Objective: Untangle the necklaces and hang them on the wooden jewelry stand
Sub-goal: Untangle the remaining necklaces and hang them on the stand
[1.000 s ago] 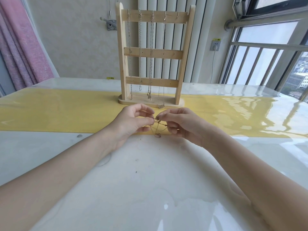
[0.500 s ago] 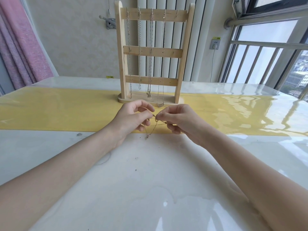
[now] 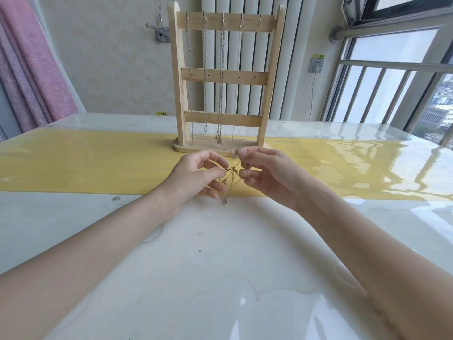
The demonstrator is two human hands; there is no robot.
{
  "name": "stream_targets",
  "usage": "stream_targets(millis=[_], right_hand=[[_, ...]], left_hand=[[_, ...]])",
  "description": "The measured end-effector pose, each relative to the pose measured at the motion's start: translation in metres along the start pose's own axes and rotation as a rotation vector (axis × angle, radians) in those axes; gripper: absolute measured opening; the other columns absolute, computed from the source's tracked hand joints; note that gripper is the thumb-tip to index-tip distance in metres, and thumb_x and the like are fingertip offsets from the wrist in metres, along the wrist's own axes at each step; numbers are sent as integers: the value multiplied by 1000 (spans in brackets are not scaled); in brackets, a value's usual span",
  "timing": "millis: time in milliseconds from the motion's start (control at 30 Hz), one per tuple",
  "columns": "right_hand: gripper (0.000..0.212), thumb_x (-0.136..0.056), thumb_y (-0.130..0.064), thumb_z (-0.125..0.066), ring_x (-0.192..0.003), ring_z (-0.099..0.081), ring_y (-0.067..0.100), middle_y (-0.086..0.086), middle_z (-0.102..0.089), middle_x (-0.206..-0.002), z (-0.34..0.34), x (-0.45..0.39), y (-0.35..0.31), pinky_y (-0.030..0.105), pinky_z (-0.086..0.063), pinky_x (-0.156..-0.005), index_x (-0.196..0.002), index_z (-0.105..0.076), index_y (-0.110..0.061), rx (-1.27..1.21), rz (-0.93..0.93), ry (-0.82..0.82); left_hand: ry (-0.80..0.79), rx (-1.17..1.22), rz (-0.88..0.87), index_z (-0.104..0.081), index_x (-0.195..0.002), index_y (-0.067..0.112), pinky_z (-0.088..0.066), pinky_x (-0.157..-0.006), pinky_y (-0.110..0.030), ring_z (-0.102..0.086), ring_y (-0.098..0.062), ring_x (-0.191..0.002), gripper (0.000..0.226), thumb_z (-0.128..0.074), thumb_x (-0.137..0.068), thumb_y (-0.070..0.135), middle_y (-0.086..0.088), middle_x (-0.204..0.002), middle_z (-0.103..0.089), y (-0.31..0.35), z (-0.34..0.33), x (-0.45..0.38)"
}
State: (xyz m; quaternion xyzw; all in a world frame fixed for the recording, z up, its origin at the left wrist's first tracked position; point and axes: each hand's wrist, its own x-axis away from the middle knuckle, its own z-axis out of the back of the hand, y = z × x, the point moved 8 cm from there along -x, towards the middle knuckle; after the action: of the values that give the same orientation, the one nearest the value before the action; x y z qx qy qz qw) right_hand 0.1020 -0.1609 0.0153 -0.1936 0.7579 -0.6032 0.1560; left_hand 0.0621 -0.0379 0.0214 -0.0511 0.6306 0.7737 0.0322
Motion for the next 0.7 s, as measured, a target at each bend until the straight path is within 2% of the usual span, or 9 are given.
stream_targets(millis=[100, 233, 433, 567, 700], right_hand=[[7, -92, -7, -57, -49, -52, 11, 0, -52, -68, -1, 1, 1, 16, -37, -41, -87, -61, -11, 76, -10, -11], [11, -92, -8, -57, -46, -46, 9, -1, -52, -69, -1, 2, 5, 15, -32, -38, -85, -62, -13, 145, -34, -21], [12, -89, -7, -61, -54, -55, 9, -5, -56, -67, -9, 5, 9, 16, -39, -44, -80, -62, -15, 296, -72, -80], [14, -87, -7, -65, -54, -55, 9, 2, -58, -61, -11, 6, 13, 16, -41, -47, -74, -61, -11, 437, -76, -62], [13, -88, -6, -63, -51, -54, 11, 3, -56, -59, -7, 6, 13, 17, -39, -43, -75, -59, -8, 349, -100, -18]], left_hand=[[14, 29, 5, -59, -82, 15, -49, -48, -17, -60, -7, -49, 14, -57, -89, 2, -1, -79, -54, -1, 2, -1], [60, 46, -45, -58, -82, 13, -46, -46, -16, -59, -6, -48, 15, -57, -90, 1, -1, -80, -54, 3, 7, -1], [138, 14, -109, -58, -81, 15, -41, -43, -14, -57, -3, -45, 17, -57, -90, 1, 1, -80, -54, 7, 13, -2], [134, -3, -123, -58, -80, 15, -38, -40, -15, -53, -4, -43, 18, -57, -89, 0, 1, -79, -54, 8, 11, -1], [148, 8, -114, -58, -79, 16, -35, -39, -15, -52, -4, -42, 18, -58, -89, 0, 2, -79, -54, 5, 12, -1]])
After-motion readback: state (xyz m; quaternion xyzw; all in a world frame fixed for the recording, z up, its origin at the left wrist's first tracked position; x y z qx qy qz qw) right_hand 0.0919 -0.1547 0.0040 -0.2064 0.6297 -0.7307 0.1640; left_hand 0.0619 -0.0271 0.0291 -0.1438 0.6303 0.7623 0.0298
